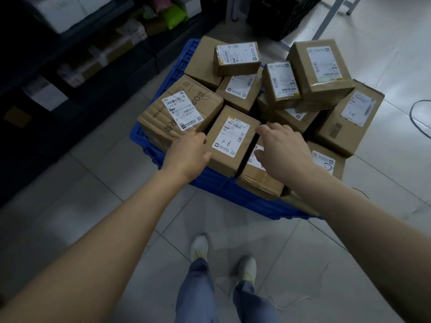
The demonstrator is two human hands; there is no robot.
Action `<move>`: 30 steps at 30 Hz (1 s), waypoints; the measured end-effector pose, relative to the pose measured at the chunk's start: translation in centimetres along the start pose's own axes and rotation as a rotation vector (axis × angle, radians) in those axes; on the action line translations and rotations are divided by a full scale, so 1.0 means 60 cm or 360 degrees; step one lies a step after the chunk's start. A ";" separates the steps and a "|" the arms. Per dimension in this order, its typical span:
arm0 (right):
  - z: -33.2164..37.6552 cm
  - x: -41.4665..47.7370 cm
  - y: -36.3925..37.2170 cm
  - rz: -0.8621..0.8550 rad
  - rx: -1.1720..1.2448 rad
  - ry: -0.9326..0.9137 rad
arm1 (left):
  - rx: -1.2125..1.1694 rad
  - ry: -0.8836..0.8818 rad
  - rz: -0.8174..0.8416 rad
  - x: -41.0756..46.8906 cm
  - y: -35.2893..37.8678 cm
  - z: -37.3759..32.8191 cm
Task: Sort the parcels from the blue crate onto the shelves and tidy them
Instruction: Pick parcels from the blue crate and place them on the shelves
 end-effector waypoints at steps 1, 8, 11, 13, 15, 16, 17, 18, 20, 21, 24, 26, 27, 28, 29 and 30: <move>-0.002 0.000 0.008 0.0006 0.0002 0.0007 | -0.0010 -0.0018 0.0020 0.005 0.011 0.005; -0.024 -0.006 0.054 0.0031 0.0062 0.0028 | -0.0024 -0.0078 0.0076 0.044 0.070 0.013; -0.033 -0.004 0.076 0.0035 0.0069 0.0046 | -0.0002 -0.0124 0.0082 0.064 0.093 0.018; -0.039 -0.002 0.089 0.0024 0.0076 0.0054 | -0.0005 -0.0184 0.0090 0.077 0.113 0.027; -0.043 -0.001 0.103 0.0023 0.0080 0.0058 | -0.0066 -0.0275 0.0110 0.087 0.135 0.039; -0.044 -0.001 0.110 0.0026 0.0080 0.0057 | -0.0140 -0.0336 0.0111 0.091 0.145 0.048; -0.046 -0.002 0.118 0.0034 0.0079 0.0055 | -0.0232 -0.0405 0.0110 0.094 0.153 0.056; -0.049 -0.002 0.126 0.0047 0.0078 0.0056 | -0.0312 -0.0462 0.0100 0.098 0.161 0.063; -0.058 -0.001 0.143 0.0083 0.0067 0.0076 | -0.0353 -0.0522 0.0071 0.106 0.171 0.071; -0.065 -0.001 0.152 0.0101 0.0065 0.0096 | -0.0347 -0.0543 0.0047 0.111 0.173 0.073; -0.091 -0.001 0.180 0.0141 0.0089 0.0192 | -0.0292 -0.0631 -0.0014 0.124 0.178 0.076; -0.106 -0.004 0.197 0.0175 0.0106 0.0245 | -0.0285 -0.0690 0.0017 0.132 0.183 0.078; -0.113 -0.006 0.205 0.0191 0.0114 0.0267 | -0.0309 -0.0721 0.0047 0.135 0.188 0.080; -0.119 -0.008 0.213 0.0202 0.0123 0.0283 | -0.0338 -0.0752 0.0073 0.138 0.193 0.083; -0.125 -0.010 0.220 0.0209 0.0131 0.0293 | -0.0366 -0.0784 0.0083 0.139 0.197 0.085; -0.129 -0.010 0.226 0.0213 0.0134 0.0300 | -0.0393 -0.0818 0.0073 0.140 0.200 0.088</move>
Point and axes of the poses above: each hand's wrist, its own x-axis towards the middle knuckle, its own y-axis out of the palm, z = x × y, the point moved 6 cm from there along x, towards the middle knuckle, and after that the axes turned 12 degrees about -x, right-handed, at the moved point
